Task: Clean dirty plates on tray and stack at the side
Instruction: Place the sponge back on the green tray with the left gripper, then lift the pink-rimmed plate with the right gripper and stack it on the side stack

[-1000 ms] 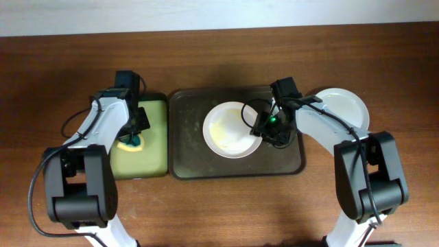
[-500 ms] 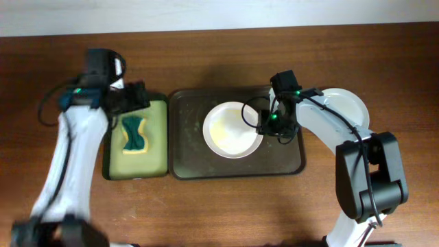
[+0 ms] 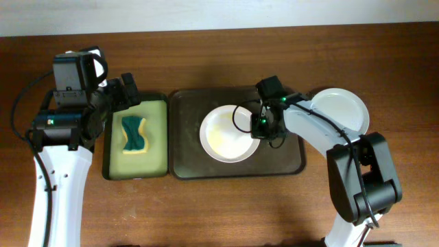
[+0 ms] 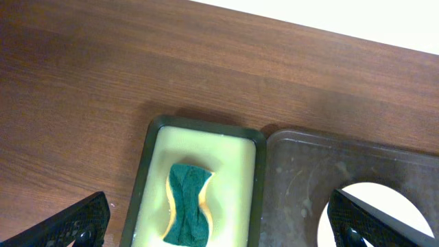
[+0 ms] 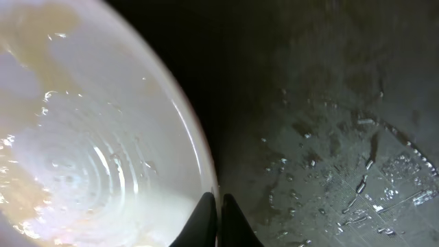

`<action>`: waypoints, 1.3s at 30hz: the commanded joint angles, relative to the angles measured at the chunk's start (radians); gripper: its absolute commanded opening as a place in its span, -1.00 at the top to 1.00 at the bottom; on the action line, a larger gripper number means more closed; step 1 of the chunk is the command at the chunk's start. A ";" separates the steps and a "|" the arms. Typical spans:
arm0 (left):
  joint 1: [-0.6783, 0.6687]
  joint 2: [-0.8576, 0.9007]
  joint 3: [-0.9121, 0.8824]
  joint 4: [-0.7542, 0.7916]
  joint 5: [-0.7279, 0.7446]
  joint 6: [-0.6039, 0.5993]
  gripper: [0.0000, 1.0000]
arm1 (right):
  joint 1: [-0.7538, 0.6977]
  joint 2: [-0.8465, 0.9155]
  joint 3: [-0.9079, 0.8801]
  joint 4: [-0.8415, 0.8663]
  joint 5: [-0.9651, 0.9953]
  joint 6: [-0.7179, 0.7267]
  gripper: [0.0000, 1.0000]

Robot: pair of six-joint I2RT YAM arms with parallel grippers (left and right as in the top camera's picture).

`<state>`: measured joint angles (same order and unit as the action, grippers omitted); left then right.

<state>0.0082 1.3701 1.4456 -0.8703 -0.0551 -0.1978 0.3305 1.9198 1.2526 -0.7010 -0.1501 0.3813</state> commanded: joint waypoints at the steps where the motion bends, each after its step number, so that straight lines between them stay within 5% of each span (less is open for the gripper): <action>1: 0.006 0.000 0.003 0.002 0.007 0.010 -0.99 | -0.023 -0.003 0.161 -0.119 -0.062 -0.011 0.92; 7: 0.006 -0.001 0.003 0.002 0.007 0.010 -0.99 | -0.010 -0.004 0.369 -0.274 0.022 -0.068 0.92; 11: 0.006 -0.001 0.003 0.002 0.007 0.010 -0.99 | 0.140 -0.005 0.514 -0.346 0.277 -0.068 0.92; 14: 0.006 -0.001 0.003 0.002 0.007 0.010 -0.99 | 0.297 -0.004 0.516 -0.303 0.478 -0.067 0.92; 19: 0.006 -0.001 0.003 0.002 0.008 0.010 -0.99 | 0.449 0.001 0.516 -0.142 0.423 -0.004 0.92; 30: 0.024 -0.014 0.005 0.020 -0.041 0.013 -0.99 | 0.476 0.010 0.515 -0.092 0.398 -0.002 0.92; 36: 0.314 -0.120 0.005 -0.024 -0.042 0.013 -0.99 | 0.496 0.089 0.515 0.019 0.348 -0.011 0.92; 39: 0.317 -0.117 0.005 -0.056 -0.042 0.013 -0.99 | 0.555 0.089 0.515 0.145 0.573 -0.129 0.92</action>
<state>0.3222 1.2568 1.4448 -0.9245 -0.1005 -0.1974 0.8341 2.0171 1.7485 -0.6071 0.2489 0.3424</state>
